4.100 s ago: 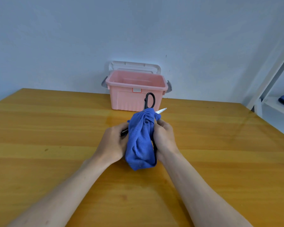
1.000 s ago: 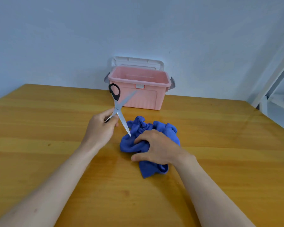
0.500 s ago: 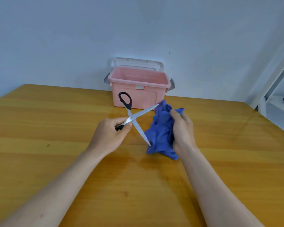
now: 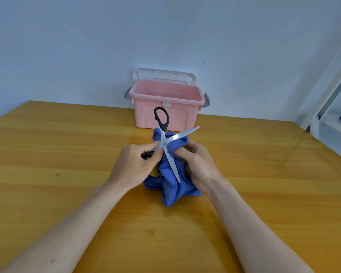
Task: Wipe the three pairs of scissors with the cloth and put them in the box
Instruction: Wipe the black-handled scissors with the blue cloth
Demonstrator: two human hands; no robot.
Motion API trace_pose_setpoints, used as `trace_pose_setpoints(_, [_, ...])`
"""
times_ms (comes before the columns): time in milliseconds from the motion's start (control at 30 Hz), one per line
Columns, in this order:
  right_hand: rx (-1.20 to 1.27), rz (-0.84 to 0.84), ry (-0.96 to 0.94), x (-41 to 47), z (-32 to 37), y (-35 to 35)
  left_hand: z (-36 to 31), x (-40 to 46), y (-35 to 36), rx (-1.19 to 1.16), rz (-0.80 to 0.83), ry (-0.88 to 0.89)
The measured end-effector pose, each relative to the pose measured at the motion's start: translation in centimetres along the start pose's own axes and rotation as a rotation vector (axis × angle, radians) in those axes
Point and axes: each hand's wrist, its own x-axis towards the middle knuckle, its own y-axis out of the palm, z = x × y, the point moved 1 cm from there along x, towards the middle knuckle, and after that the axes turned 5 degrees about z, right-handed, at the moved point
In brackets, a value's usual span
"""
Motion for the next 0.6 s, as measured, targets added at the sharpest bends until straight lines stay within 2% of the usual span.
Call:
trace_pose_setpoints(200, [-0.122,0.133,0.13,-0.21,0.17,0.53,-0.03,-0.11,0.38,0.047,0.024,0.039])
trace_pose_setpoints(300, [-0.267,0.072,0.078,-0.09,0.27,0.52,-0.38,0.2,-0.26,0.034,0.127,0.026])
trace_pose_setpoints(433, [-0.22,0.055,0.065,0.04,0.28,0.6,-0.36,0.28,-0.26,0.031,0.189,-0.008])
trace_pose_setpoints(600, [-0.138,0.147,0.108,-0.25,0.55,0.33,-0.13,0.42,-0.57,-0.122,0.198,-0.104])
